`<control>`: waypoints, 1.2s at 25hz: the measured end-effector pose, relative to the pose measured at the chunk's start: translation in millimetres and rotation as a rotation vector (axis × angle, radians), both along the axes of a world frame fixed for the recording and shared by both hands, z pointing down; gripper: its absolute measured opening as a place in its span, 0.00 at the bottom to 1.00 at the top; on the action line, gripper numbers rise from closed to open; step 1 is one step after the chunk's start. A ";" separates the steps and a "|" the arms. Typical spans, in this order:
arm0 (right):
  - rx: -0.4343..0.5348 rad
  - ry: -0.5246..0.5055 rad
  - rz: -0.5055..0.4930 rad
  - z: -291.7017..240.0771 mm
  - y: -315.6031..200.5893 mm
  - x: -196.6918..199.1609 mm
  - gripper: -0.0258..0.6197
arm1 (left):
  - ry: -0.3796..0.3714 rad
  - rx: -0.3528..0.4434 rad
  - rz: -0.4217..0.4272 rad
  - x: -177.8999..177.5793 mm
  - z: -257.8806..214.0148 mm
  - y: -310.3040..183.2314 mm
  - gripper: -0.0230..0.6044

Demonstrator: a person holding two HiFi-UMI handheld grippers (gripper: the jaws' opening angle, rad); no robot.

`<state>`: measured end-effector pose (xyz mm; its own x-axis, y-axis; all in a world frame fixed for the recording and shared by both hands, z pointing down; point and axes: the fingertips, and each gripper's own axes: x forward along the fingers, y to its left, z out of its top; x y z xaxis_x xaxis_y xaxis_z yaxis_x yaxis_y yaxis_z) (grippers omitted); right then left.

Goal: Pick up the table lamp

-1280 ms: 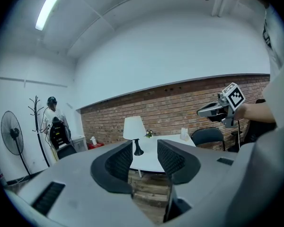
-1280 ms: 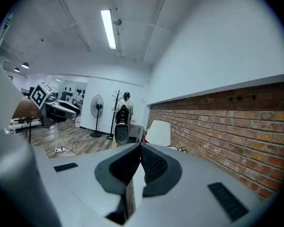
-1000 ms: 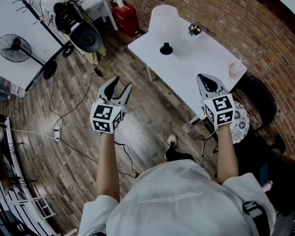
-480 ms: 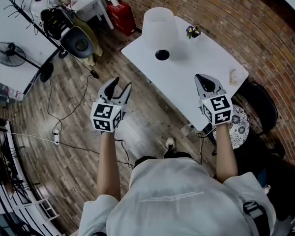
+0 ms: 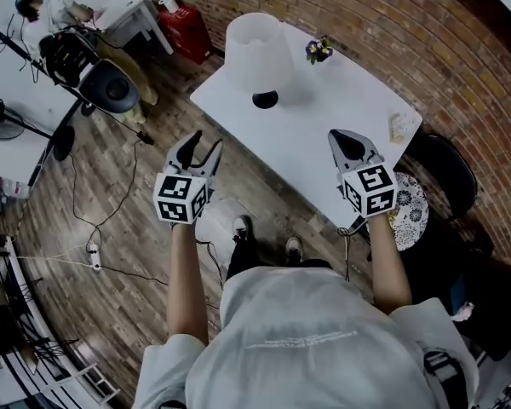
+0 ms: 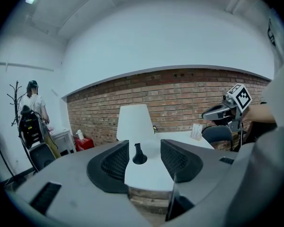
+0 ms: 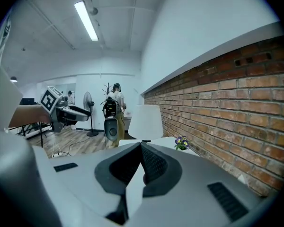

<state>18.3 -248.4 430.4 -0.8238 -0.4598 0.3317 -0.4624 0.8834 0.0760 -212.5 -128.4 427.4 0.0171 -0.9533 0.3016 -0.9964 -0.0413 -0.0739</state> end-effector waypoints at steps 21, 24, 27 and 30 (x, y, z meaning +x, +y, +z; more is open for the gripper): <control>0.001 0.103 0.297 39.7 -86.7 -65.2 0.04 | 0.045 -0.153 0.388 -62.7 132.6 -179.4 0.37; -0.006 0.145 0.303 53.5 -94.7 -75.7 0.04 | 0.042 -0.186 0.443 -61.9 157.2 -196.8 0.37; -0.027 0.165 0.317 65.6 -100.6 -80.2 0.04 | 0.052 -0.213 0.481 -62.1 182.7 -209.7 0.37; -0.046 0.180 0.343 75.4 -105.7 -81.0 0.04 | 0.055 -0.214 0.511 -61.1 200.3 -223.2 0.37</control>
<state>-62.7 -354.0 505.7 -0.5514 -0.6797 0.4836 -0.7143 0.6842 0.1473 -273.6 -351.6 627.7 0.4824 -0.7372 0.4730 -0.8480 -0.5284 0.0412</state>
